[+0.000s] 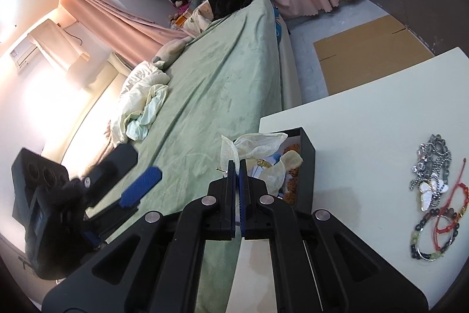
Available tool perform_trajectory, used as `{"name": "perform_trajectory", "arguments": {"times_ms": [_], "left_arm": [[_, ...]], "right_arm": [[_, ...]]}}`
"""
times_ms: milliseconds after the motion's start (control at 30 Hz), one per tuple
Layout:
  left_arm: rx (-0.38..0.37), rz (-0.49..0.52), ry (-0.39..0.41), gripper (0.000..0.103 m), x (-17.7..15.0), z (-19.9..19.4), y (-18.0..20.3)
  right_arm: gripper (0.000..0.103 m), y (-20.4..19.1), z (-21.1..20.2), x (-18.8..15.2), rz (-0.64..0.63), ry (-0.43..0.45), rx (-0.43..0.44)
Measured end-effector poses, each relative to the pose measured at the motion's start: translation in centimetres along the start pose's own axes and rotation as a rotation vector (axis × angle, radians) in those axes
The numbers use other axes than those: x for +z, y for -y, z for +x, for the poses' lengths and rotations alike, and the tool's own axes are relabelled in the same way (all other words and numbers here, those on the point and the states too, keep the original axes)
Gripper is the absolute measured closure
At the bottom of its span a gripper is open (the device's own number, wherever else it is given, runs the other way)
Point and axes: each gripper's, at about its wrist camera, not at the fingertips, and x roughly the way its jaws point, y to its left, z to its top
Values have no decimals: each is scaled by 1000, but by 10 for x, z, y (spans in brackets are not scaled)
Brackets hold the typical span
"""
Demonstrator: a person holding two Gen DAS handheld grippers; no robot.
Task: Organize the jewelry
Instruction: 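Carry the bracelet with the left gripper into the black box while the right gripper drops the white flower in, then move both open grippers back over the jewelry pile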
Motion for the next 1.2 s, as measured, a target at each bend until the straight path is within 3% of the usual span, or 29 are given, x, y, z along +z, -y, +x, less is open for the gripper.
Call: {"name": "perform_trajectory", "arguments": {"times_ms": [133,167,200,267,367,500,800,1200], "left_arm": [[24,-1,3,20,-2,-8,-4],[30,0,4,18,-2,-10,-5],[34,2,6,17,-2,-11,-5],[57,11,6,14,-4,-12,-5],[76,8,-1,9,-6,-13,-8],[79,-3,-31,9,-7,-13,-8],[107,12,-46,8,-17,-8,6],[138,149,-78,8,-43,23,43]], "right_arm": [[98,2,7,2,22,-14,47],[89,2,12,3,21,-32,49],[70,2,16,3,23,-54,34],[51,5,16,1,37,-56,15],[31,8,4,0,44,-28,-2],[21,9,-18,1,44,2,-38],[13,22,-62,-5,33,17,-127],[11,63,-104,-4,62,13,-226]]}}
